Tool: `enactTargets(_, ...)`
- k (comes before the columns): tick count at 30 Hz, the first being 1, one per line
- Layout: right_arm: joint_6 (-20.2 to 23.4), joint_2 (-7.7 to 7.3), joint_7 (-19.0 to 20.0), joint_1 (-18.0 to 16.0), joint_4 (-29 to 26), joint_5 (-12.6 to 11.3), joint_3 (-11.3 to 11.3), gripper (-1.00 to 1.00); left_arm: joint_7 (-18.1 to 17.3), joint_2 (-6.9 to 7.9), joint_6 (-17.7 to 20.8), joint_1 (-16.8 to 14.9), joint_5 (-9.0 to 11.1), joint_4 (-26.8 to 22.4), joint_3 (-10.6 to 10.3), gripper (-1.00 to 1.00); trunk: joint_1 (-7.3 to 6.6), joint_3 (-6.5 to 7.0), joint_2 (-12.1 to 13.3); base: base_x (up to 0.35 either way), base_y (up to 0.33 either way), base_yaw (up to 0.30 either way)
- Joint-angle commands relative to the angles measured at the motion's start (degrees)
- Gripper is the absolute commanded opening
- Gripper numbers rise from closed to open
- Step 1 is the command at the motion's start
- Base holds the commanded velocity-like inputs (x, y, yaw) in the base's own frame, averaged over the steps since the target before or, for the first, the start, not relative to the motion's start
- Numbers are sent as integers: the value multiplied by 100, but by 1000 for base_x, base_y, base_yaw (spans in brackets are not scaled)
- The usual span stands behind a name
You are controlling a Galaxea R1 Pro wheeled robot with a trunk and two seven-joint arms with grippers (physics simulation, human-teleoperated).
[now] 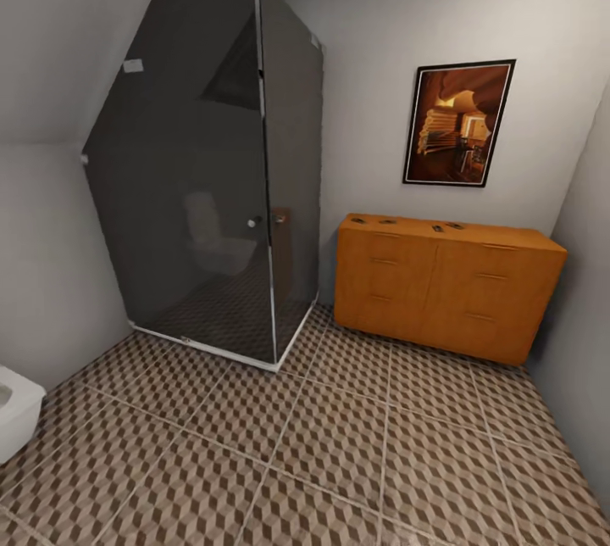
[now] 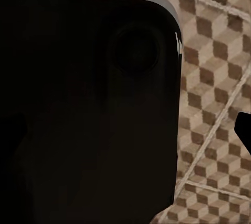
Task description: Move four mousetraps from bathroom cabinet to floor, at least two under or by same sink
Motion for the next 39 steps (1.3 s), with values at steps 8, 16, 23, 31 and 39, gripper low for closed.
enactTargets(8, -20, 0, 1, -1, 1, -2, -1, 100, 1, 1, -8, 1, 3, -4, 0, 100, 0, -4, -2, 0, 0, -296)
enactTargets(16, -20, 0, 1, -1, 1, -4, -1, 100, 1, 1, -8, 1, 3, -4, -1, 100, 0, -4, -2, 0, 0, -296)
enactTargets(23, -20, 0, 1, -1, 1, -1, -1, 100, 1, 1, -8, 1, 3, -4, -1, 100, 0, -4, -2, 0, 0, -296)
enactTargets(31, -20, 0, 1, -1, 1, -2, -1, 100, 1, 1, -8, 1, 3, -4, -1, 100, 0, -4, -2, 0, 0, -296)
enactTargets(39, -20, 0, 1, -1, 1, -6, -1, 100, 1, 1, -8, 1, 3, -4, -1, 100, 0, -4, -2, 0, 0, -296)
